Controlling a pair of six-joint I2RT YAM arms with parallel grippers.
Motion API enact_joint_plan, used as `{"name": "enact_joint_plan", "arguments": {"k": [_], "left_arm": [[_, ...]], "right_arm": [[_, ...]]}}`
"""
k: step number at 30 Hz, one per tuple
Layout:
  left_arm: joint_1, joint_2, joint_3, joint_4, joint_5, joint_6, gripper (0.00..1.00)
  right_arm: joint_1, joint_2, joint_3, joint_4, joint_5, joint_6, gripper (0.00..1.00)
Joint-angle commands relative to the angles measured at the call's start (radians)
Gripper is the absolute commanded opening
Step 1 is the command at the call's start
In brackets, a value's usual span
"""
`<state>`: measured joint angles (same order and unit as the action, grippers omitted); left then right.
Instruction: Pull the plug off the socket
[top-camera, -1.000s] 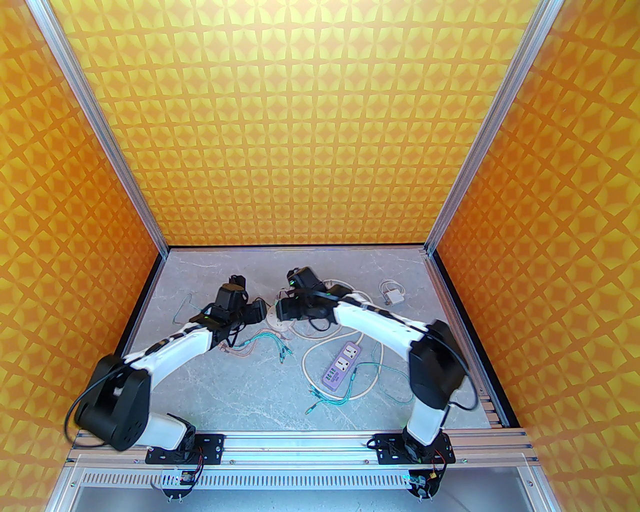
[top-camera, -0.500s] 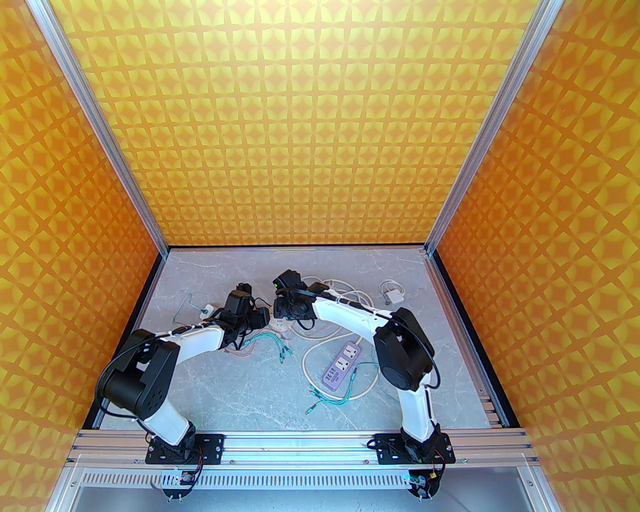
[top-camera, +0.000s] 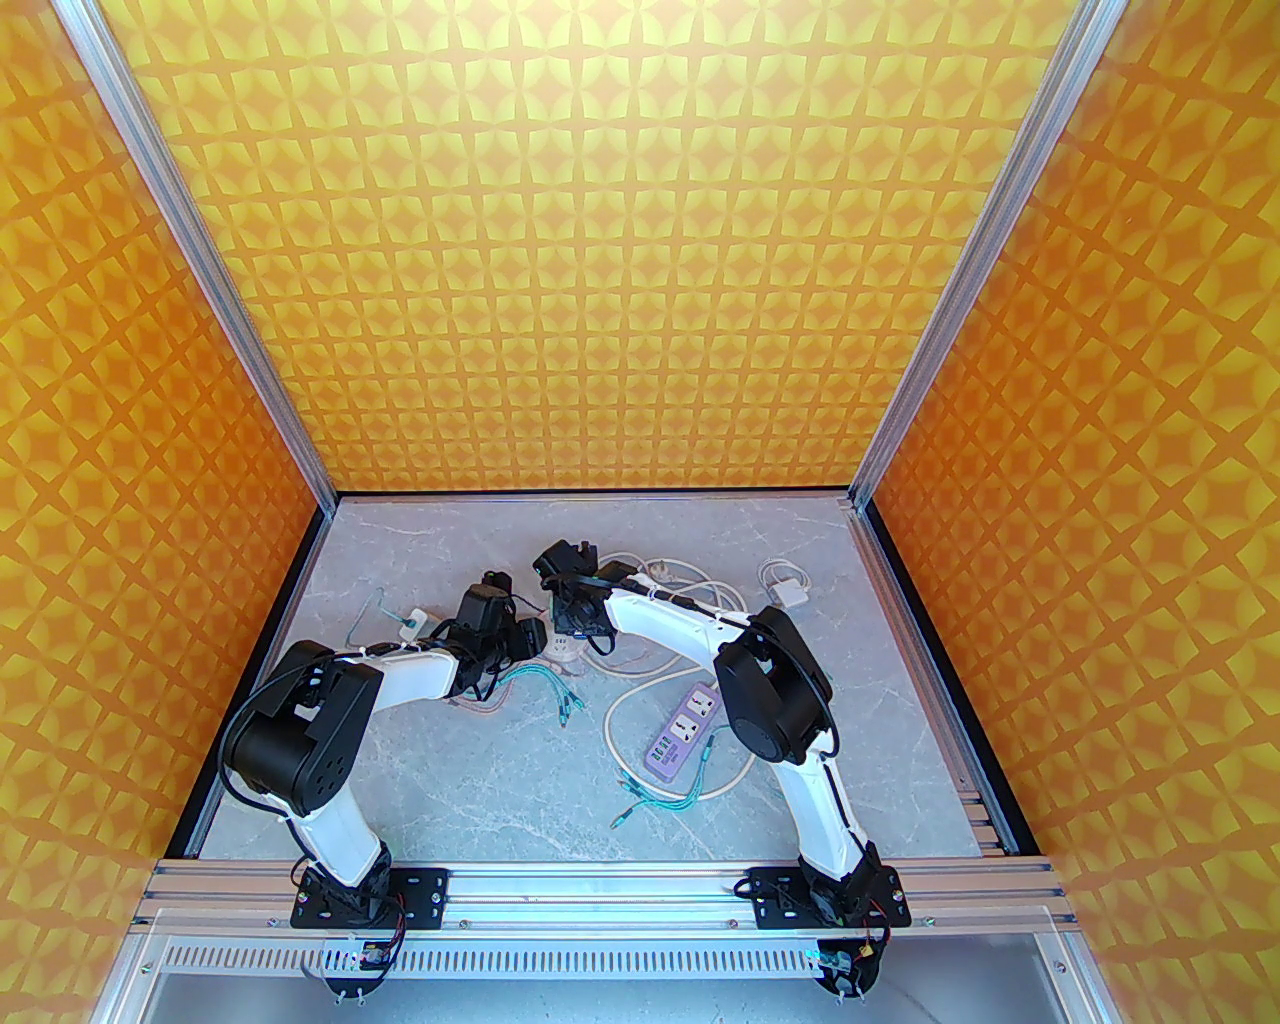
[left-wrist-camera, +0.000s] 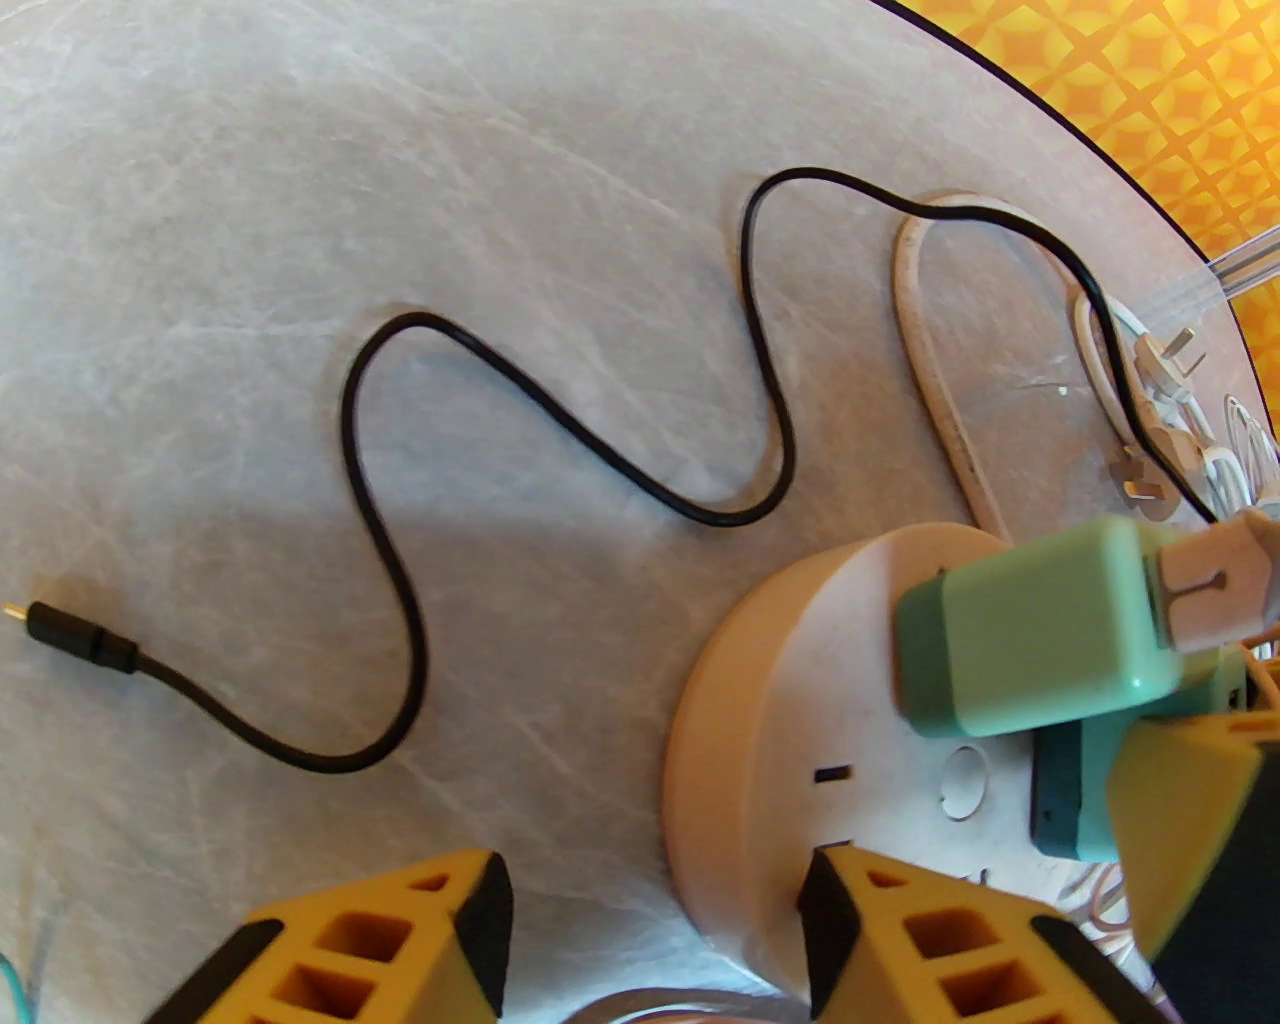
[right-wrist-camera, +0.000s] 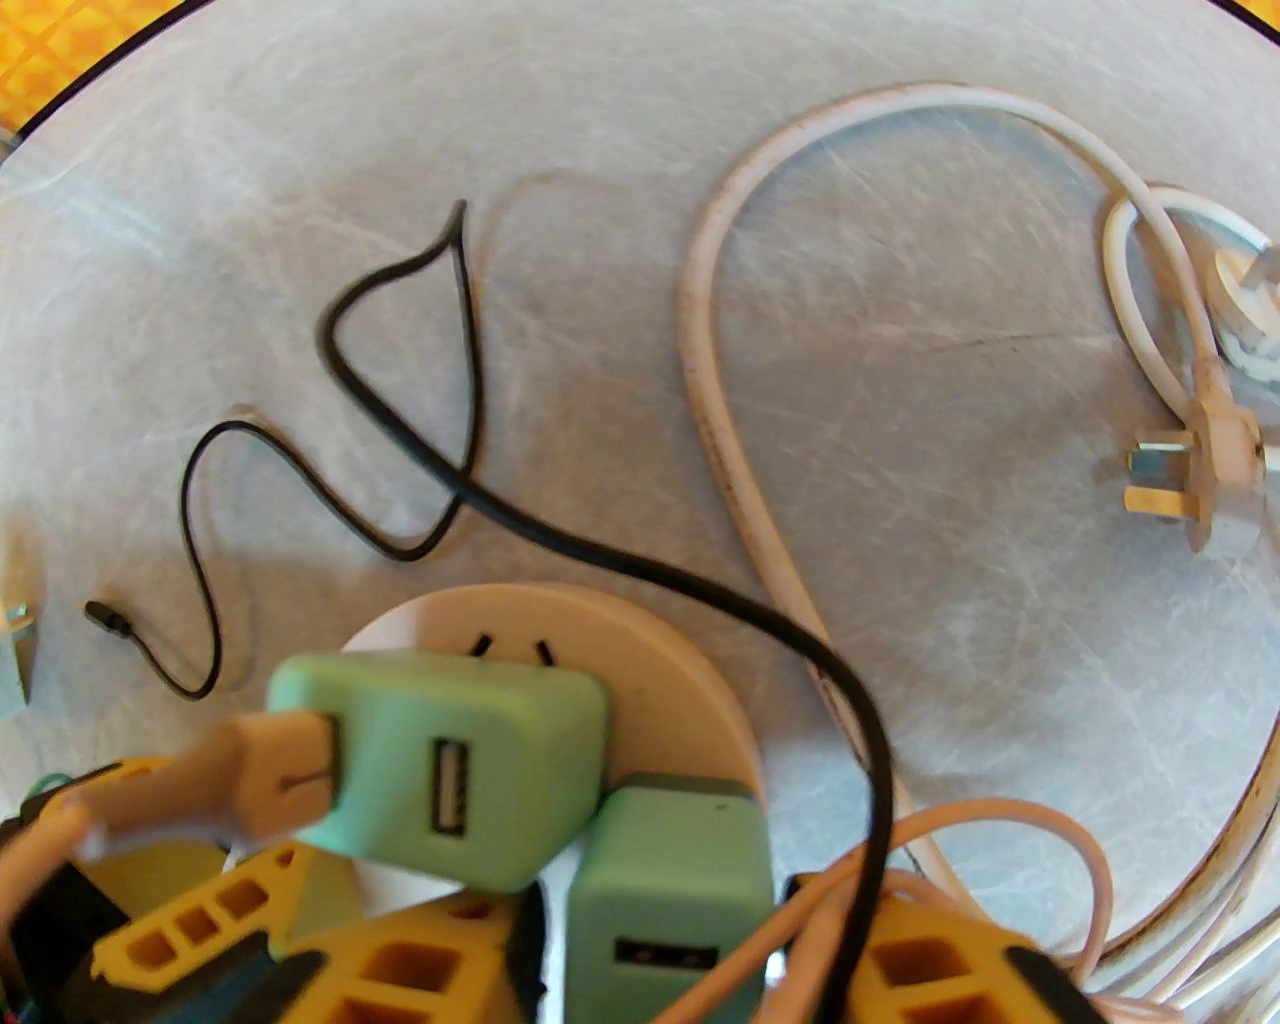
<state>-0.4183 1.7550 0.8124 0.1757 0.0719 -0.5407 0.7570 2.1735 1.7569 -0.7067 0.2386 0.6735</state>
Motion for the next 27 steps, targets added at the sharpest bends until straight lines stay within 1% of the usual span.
{"name": "enact_joint_plan", "arguments": {"k": [1, 5, 7, 11, 13, 15, 16, 18, 21, 25, 27], "left_arm": [[-0.023, 0.033, 0.02, -0.015, 0.034, -0.038, 0.54], [-0.03, 0.072, 0.027, -0.025, 0.031, -0.075, 0.58], [-0.033, 0.095, 0.036, -0.025, 0.029, -0.092, 0.61], [-0.052, 0.127, 0.057, -0.056, -0.019, -0.109, 0.61], [-0.066, 0.141, 0.074, -0.095, -0.066, -0.106, 0.58], [-0.085, 0.168, 0.118, -0.172, -0.118, -0.095, 0.57], [-0.089, 0.18, 0.129, -0.19, -0.127, -0.096, 0.57], [-0.093, 0.206, 0.132, -0.192, -0.128, -0.107, 0.56], [-0.099, 0.229, 0.13, -0.198, -0.128, -0.12, 0.56], [-0.099, 0.248, 0.138, -0.221, -0.131, -0.126, 0.56], [-0.099, 0.25, 0.145, -0.23, -0.133, -0.125, 0.55]], "right_arm": [[0.005, 0.023, 0.024, -0.013, 0.046, -0.004, 0.42], [0.005, 0.03, 0.023, -0.008, 0.072, -0.02, 0.42], [0.005, 0.034, 0.026, -0.011, 0.085, -0.025, 0.43], [0.005, 0.032, 0.022, 0.006, 0.117, -0.041, 0.43], [0.005, 0.032, 0.029, 0.007, 0.132, -0.051, 0.41], [0.005, 0.03, 0.028, 0.011, 0.142, -0.059, 0.37], [0.006, 0.03, 0.029, 0.012, 0.143, -0.062, 0.35], [0.005, 0.03, 0.031, 0.01, 0.141, -0.067, 0.29], [0.005, 0.02, 0.031, 0.009, 0.14, -0.069, 0.25], [0.004, -0.001, 0.035, 0.01, 0.145, -0.081, 0.24], [-0.003, -0.002, 0.037, 0.013, 0.128, -0.085, 0.24]]}}
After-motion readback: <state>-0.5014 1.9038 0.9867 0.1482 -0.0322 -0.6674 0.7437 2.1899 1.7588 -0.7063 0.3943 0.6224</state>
